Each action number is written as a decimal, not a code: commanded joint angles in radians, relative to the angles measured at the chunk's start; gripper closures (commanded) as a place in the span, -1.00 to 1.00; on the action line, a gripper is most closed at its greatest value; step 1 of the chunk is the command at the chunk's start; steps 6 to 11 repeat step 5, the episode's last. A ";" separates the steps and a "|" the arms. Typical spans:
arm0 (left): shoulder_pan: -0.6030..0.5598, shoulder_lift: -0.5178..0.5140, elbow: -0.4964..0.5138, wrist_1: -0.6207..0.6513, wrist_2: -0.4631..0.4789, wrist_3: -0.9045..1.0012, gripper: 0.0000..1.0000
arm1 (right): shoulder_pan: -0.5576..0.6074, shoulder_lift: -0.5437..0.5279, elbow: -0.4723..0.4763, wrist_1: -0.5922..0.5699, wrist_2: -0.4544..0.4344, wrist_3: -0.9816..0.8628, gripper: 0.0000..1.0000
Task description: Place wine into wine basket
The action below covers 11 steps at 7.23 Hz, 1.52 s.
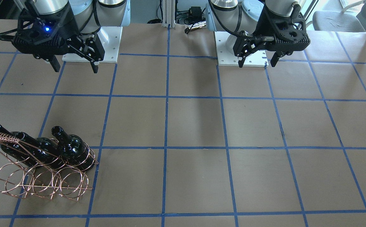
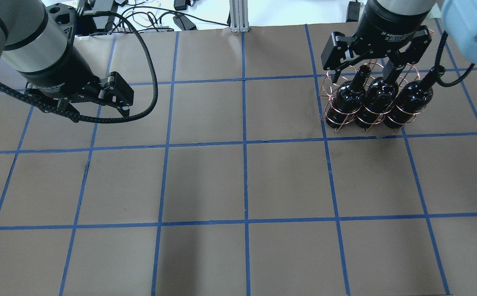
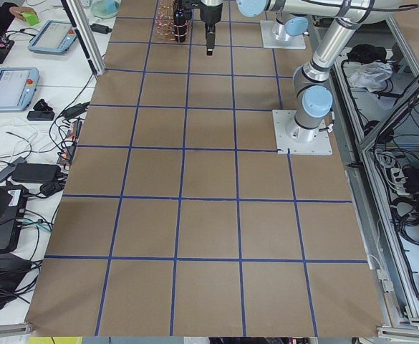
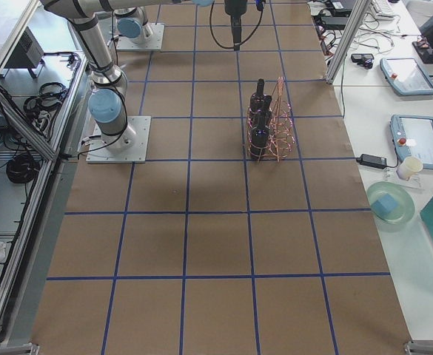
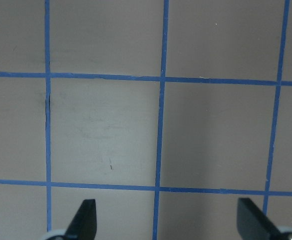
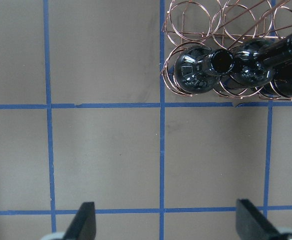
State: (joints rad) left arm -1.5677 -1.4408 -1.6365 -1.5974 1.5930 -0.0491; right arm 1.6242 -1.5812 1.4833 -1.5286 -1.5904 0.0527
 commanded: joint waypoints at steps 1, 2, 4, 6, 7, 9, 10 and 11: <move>0.000 0.002 0.001 -0.001 0.002 -0.002 -1.00 | -0.029 -0.002 0.002 0.011 0.003 -0.001 -1.00; 0.000 0.005 0.001 0.000 0.002 -0.002 -1.00 | -0.036 -0.003 0.002 0.019 0.001 0.001 -1.00; 0.000 0.004 0.000 0.001 0.002 -0.003 -1.00 | -0.035 -0.013 0.008 0.016 0.001 -0.002 -1.00; 0.000 0.002 -0.002 -0.003 0.002 0.000 -1.00 | -0.035 -0.013 0.008 0.010 0.001 0.001 -1.00; 0.000 0.002 -0.002 -0.003 0.002 0.000 -1.00 | -0.035 -0.013 0.008 0.010 0.001 0.001 -1.00; 0.000 0.002 -0.002 -0.003 0.002 0.000 -1.00 | -0.035 -0.013 0.008 0.010 0.001 0.001 -1.00; 0.000 0.002 -0.002 -0.003 0.002 0.000 -1.00 | -0.035 -0.013 0.008 0.010 0.001 0.001 -1.00; 0.000 0.002 -0.002 -0.003 0.002 0.000 -1.00 | -0.035 -0.013 0.008 0.010 0.001 0.001 -1.00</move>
